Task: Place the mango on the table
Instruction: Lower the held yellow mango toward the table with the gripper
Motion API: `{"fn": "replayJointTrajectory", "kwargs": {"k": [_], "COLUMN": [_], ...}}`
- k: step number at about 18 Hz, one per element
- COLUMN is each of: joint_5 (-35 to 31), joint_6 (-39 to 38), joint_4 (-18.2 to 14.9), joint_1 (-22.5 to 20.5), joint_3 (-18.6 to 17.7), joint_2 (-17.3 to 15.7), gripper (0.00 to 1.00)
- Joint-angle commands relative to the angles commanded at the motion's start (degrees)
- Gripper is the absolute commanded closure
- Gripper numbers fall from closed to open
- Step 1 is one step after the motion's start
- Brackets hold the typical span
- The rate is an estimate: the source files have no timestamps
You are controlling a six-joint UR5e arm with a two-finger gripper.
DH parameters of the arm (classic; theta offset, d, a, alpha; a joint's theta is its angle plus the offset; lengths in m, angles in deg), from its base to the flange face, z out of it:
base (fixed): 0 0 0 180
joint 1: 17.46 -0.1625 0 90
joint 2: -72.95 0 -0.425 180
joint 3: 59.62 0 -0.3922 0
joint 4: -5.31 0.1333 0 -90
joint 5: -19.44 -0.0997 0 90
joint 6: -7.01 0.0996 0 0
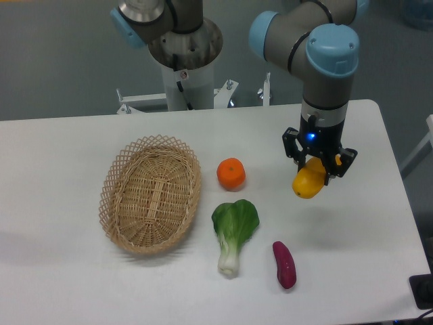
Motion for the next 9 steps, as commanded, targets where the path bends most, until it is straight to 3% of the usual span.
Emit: {"fn": "replayJointTrajectory", "kwargs": {"k": [9], "joint_5": [-0.09], "joint_6": [0.26], "joint_4": [6.06], "joint_1": [0.09], "joint_3": [-3.78], "joint_2": [0.70], "gripper": [0.54]}}
